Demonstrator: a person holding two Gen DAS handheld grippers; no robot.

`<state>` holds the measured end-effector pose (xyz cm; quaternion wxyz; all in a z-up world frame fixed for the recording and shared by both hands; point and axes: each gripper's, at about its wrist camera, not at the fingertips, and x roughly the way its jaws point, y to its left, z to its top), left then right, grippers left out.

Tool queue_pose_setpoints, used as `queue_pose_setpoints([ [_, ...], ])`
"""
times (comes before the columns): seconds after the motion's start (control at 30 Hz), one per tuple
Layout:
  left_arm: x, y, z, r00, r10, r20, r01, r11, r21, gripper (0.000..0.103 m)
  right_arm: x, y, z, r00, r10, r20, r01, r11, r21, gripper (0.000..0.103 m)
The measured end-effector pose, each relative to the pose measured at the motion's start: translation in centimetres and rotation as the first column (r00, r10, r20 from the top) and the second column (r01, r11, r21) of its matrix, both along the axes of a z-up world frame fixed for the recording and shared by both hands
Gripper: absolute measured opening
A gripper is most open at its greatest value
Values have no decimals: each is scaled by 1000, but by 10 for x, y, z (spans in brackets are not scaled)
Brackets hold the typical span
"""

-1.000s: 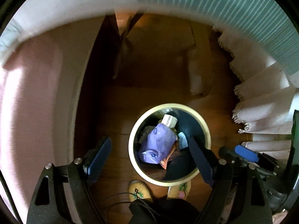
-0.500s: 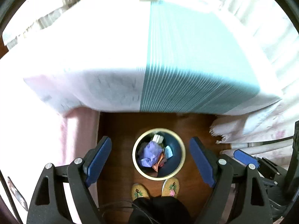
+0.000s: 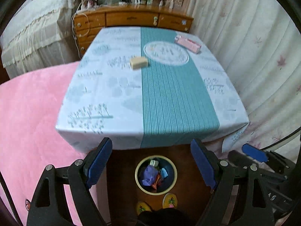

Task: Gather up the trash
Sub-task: 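Raise both tools back toward the table, then grasp beige sponge with left gripper while right gripper grasps pink strawberry carton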

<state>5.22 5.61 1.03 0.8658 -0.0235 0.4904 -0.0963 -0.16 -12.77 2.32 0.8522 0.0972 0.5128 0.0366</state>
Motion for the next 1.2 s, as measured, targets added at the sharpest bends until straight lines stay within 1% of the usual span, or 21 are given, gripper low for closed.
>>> queue_pose_setpoints([
  [0.17, 5, 15, 21, 999, 13, 38, -12, 1000, -11, 84, 5, 1, 28, 997, -28, 78, 30, 999, -22, 52],
  [0.3, 17, 23, 31, 998, 20, 61, -20, 1000, -2, 84, 12, 2, 42, 992, -46, 121, 51, 998, -37, 52],
  [0.5, 41, 28, 38, 997, 40, 70, -40, 999, -6, 85, 33, -3, 51, 988, -47, 147, 55, 997, -54, 52],
  [0.6, 62, 29, 35, 995, 72, 66, -71, 997, -15, 91, 50, -10, 49, 988, -41, 147, 50, 997, -57, 52],
  [0.7, 84, 29, 27, 992, 112, 50, -111, 993, -27, 92, 76, -19, 44, 990, -29, 138, 36, 998, -54, 52],
  [0.83, 122, 26, 13, 986, 166, 15, -165, 985, -41, 93, 127, -38, 32, 992, 10, 129, -3, 998, -56, 52],
  [0.93, 158, 20, -1, 973, 229, -18, -230, 972, -50, 98, 166, -54, 21, 992, 52, 114, -46, 997, -59, 52],
  [1.0, 181, 15, -13, 959, 277, -57, -281, 958, -64, 99, 198, -67, 12, 993, 72, 90, -67, 996, -66, 52],
  [1.07, 210, 7, -30, 940, 323, -110, -330, 942, -59, 99, 232, -83, 5, 992, 94, 78, -90, 994, -55, 52],
  [1.2, 250, -4, -56, 904, 400, -152, -409, 912, -33, 99, 289, -106, -10, 988, 140, 67, -134, 988, -75, 53],
])
